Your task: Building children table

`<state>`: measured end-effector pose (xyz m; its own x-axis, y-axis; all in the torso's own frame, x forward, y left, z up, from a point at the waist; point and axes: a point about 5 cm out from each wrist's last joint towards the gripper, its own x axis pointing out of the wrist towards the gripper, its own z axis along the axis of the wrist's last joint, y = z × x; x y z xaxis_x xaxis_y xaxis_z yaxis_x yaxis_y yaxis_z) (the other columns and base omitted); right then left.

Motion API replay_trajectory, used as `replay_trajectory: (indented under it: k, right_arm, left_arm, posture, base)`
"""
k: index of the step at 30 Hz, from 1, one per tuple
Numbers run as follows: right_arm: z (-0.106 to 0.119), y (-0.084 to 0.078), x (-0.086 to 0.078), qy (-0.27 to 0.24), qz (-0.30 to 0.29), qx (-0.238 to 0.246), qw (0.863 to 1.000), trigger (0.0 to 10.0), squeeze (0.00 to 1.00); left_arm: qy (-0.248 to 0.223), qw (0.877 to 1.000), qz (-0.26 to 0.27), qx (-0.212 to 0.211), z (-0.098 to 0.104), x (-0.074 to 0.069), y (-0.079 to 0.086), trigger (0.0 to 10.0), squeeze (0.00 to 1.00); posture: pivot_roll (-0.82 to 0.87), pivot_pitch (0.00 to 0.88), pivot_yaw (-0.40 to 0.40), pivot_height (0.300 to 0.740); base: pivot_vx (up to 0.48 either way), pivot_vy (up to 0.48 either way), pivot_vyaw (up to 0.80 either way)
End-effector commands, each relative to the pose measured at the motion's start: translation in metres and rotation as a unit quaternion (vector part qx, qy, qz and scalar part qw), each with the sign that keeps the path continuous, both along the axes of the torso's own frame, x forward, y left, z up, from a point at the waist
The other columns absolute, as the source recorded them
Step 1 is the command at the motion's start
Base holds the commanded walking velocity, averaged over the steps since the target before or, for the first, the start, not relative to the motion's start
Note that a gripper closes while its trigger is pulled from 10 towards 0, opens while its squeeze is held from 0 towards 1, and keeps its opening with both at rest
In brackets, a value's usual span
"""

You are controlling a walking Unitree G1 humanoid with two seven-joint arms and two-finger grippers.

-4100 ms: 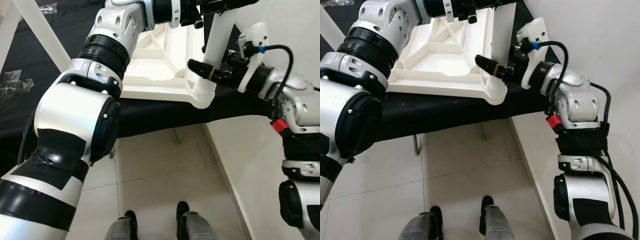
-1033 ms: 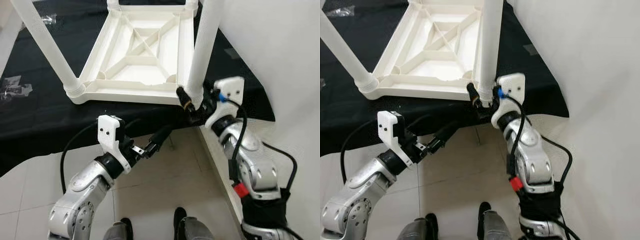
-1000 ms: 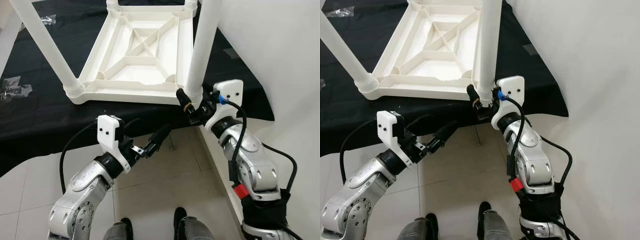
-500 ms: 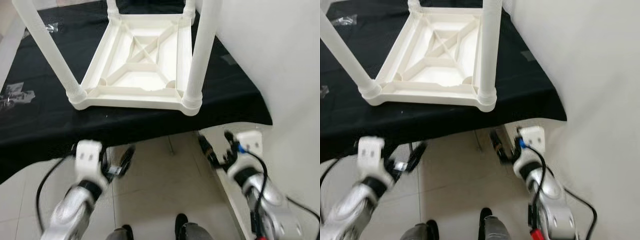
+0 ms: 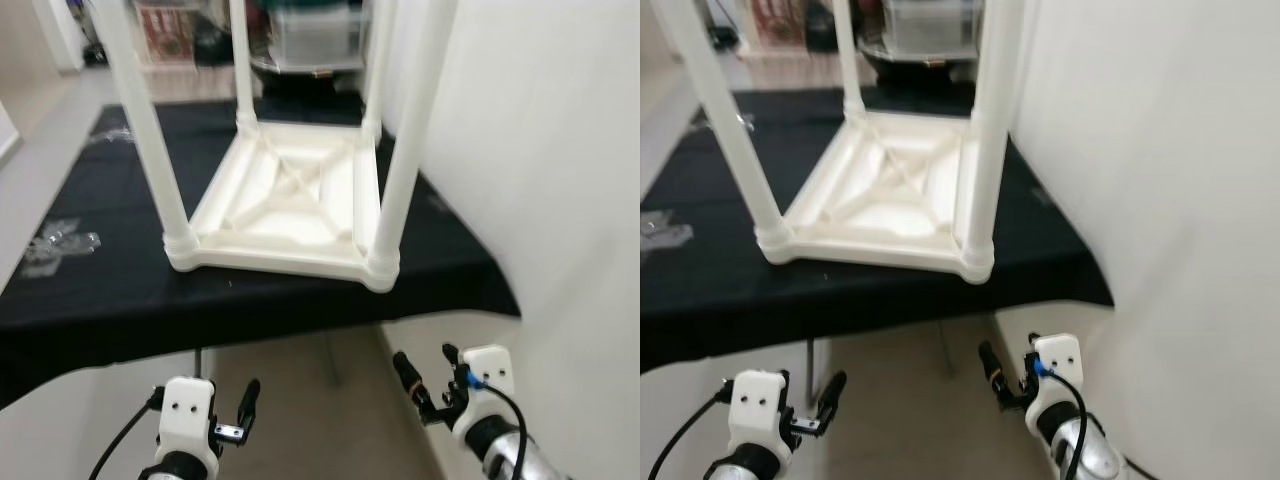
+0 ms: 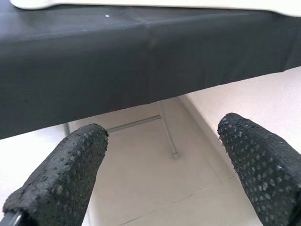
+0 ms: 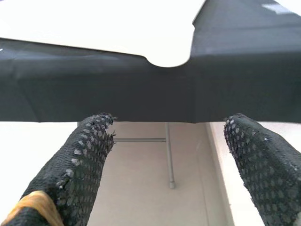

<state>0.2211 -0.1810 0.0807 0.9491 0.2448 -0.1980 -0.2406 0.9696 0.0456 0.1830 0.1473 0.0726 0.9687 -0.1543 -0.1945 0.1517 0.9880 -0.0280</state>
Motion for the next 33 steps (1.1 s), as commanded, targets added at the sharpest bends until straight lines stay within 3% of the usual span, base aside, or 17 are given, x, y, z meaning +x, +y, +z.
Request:
replay_trajectory:
  k: [1, 8, 15, 23, 29, 32, 33]
  right_arm:
    - [-0.007, 0.002, 0.001, 0.005, 0.008, -0.005, 1.000, 10.0, 0.00]
    - [-0.009, 0.010, 0.008, -0.007, 0.020, -0.006, 1.000, 10.0, 0.00]
    - [-0.009, 0.010, -0.005, -0.016, 0.036, -0.003, 0.999, 10.0, 0.00]
    - [-0.006, 0.010, -0.008, -0.021, 0.042, 0.002, 0.999, 10.0, 0.00]
    - [-0.002, 0.013, -0.010, -0.025, 0.072, 0.008, 0.997, 10.0, 0.00]
    - [0.007, 0.016, -0.008, -0.047, 0.093, 0.031, 0.994, 10.0, 0.00]
    - [0.010, 0.013, -0.007, -0.040, 0.100, 0.060, 0.992, 10.0, 0.00]
  left_arm:
    - [0.011, 1.000, -0.002, 0.005, -0.009, 0.000, -0.004, 10.0, 0.00]
    - [0.012, 1.000, 0.000, 0.000, -0.014, 0.005, -0.002, 10.0, 0.00]
    - [-0.003, 1.000, -0.006, -0.004, -0.013, -0.002, -0.002, 10.0, 0.00]
    - [-0.008, 1.000, -0.004, -0.007, -0.009, -0.006, 0.000, 10.0, 0.00]
    - [-0.022, 0.999, -0.022, -0.018, 0.000, -0.004, -0.001, 10.0, 0.00]
    - [-0.043, 0.998, -0.034, -0.036, 0.012, 0.000, -0.002, 10.0, 0.00]
    - [-0.059, 0.997, -0.045, -0.038, 0.021, 0.005, -0.004, 10.0, 0.00]
  posture:
    - [0.01, 0.000, -0.102, 0.740]
    - [0.01, 0.000, -0.097, 0.740]
    - [0.01, 0.006, -0.064, 0.740]
    - [0.01, 0.032, -0.059, 0.740]
    - [0.01, 0.048, -0.055, 0.740]
    - [0.01, 0.064, -0.048, 0.740]
    - [0.01, 0.076, -0.043, 0.740]
  base:
    - [0.000, 0.000, 0.00]
    - [0.000, 0.000, 0.00]
    - [0.000, 0.000, 0.00]
    - [0.000, 0.000, 0.00]
    - [0.000, 0.000, 0.32]
    - [0.352, 0.000, 0.79]
    - [0.368, 0.000, 0.00]
